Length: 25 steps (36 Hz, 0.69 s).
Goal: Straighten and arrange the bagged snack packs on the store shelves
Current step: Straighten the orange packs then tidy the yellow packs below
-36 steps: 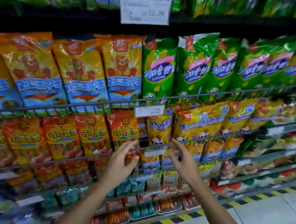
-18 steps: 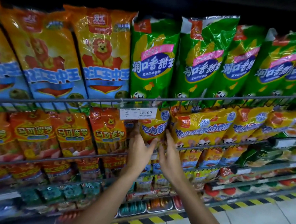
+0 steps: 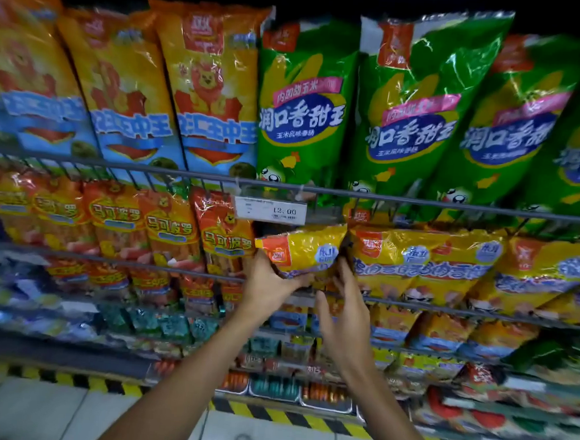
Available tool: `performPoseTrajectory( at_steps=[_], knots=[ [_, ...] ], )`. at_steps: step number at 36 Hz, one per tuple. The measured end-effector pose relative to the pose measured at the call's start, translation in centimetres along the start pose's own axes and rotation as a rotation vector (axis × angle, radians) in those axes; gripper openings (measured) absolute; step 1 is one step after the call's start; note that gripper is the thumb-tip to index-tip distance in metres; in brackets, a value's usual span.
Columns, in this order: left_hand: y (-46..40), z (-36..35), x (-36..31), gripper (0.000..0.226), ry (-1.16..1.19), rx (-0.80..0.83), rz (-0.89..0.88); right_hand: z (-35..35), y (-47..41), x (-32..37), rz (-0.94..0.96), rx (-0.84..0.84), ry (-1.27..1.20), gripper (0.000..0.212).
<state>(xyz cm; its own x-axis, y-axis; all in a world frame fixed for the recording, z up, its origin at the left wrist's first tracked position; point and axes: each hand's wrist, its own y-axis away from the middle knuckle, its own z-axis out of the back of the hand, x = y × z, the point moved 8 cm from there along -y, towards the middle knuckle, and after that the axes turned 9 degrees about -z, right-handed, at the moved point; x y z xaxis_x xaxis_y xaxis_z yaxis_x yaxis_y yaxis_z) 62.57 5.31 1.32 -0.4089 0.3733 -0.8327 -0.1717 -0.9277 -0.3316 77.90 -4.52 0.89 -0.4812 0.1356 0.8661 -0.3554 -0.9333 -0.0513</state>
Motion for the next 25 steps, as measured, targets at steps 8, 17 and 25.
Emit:
performPoseTrajectory(
  at_steps=[8, 17, 25],
  knots=[
    [1.5, 1.0, -3.3, 0.013, 0.339, 0.111, 0.175, 0.4, -0.8, -0.2, -0.059, 0.037, 0.089, 0.051],
    [-0.4, 3.4, -3.8, 0.036, 0.064, 0.299, -0.016, 1.5, -1.7, 3.3, 0.082, -0.143, 0.01, 0.038],
    [-0.5, 5.0, -1.5, 0.051, 0.114, 0.15, -0.051, 0.4, -2.6, 2.4, 0.031, -0.184, -0.065, 0.035]
  ],
)
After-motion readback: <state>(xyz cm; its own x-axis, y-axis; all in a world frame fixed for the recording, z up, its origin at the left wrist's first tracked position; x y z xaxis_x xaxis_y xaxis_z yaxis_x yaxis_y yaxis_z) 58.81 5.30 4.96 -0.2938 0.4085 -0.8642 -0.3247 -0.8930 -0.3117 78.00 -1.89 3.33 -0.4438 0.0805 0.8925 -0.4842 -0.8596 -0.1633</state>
